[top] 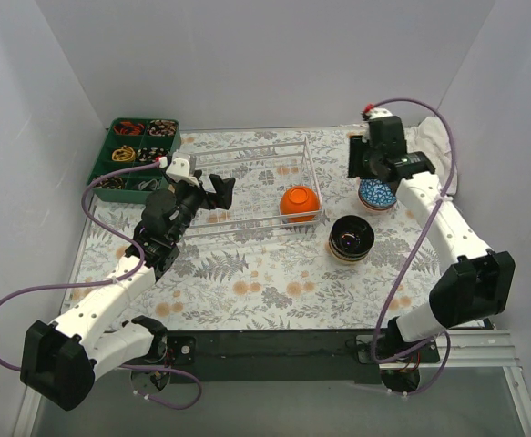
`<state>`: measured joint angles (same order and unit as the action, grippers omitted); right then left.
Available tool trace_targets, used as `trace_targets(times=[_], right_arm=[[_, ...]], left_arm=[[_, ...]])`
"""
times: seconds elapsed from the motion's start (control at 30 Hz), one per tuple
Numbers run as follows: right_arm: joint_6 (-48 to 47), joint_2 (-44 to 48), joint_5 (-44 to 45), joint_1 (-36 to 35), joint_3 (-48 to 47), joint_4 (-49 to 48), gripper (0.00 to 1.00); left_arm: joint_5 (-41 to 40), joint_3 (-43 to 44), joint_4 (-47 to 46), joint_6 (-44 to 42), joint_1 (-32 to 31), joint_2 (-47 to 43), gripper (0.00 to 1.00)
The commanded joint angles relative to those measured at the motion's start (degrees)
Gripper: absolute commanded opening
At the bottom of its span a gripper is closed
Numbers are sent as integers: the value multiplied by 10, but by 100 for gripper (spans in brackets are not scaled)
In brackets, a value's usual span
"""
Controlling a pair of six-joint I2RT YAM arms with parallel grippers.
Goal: Unload the bowls from the dish rack
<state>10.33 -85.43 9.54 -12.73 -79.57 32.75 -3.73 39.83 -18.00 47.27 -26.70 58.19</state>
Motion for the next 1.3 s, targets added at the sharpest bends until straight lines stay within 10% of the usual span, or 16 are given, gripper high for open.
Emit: trace_targets(times=[0.0, 0.23, 0.63, 1.1, 1.27], right_arm=[[-44, 6, 64, -117, -53, -10, 59], [-99, -72, 85, -269, -82, -18, 60], [-154, -197, 159, -313, -106, -16, 60], [-229, -216, 181, -313, -96, -16, 3], [-238, -210, 159, -311, -113, -21, 1]], left_arm=[[-12, 9, 3, -13, 2, -4, 98], [-22, 10, 3, -16, 2, -4, 98], [-31, 10, 6, -23, 2, -7, 98], [-30, 12, 8, -27, 2, -5, 98], [-30, 11, 8, -29, 2, -6, 98]])
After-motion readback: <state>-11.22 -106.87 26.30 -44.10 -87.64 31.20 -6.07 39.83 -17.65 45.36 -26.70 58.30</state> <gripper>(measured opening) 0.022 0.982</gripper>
